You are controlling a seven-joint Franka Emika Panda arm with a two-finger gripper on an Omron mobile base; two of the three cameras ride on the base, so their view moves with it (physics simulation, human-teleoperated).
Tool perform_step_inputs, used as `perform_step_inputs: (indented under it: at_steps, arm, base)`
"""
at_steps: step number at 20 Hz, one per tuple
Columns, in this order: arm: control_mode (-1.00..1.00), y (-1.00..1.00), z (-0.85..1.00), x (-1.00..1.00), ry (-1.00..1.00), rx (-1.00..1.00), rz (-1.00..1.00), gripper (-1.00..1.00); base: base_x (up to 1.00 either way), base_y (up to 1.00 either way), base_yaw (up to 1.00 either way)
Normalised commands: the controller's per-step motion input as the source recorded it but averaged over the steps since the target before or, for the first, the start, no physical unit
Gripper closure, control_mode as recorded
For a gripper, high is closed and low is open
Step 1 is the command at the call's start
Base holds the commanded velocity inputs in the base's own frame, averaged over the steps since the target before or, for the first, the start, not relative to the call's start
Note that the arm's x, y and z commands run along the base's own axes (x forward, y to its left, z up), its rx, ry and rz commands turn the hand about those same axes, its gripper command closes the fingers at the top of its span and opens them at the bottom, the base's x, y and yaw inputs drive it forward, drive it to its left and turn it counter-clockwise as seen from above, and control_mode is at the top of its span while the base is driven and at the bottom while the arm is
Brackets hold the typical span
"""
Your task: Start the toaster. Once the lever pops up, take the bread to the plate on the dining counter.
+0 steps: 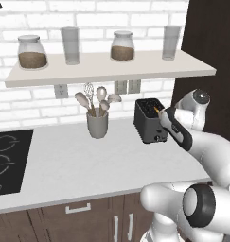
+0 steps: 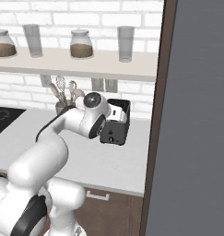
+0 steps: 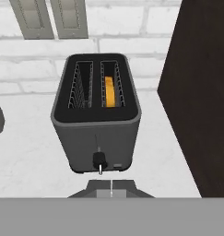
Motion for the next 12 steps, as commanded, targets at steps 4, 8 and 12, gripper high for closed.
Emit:
perform_step_inputs:
  at_steps: [4,8,12]
  arm:
    - [-1.0,-0.07,0.0,0.36,0.0,0.0,0.0,1.0]
    - [-1.0,-0.1,0.0,0.38,0.0,0.0,0.0,1.0]
    - [-1.0,-0.1,0.0,0.54,0.0,0.0,0.0,1.0]
  base:
    - [0.0,0.0,0.0]
    - [0.0,0.0,0.0]
    - [0.0,0.0,0.0]
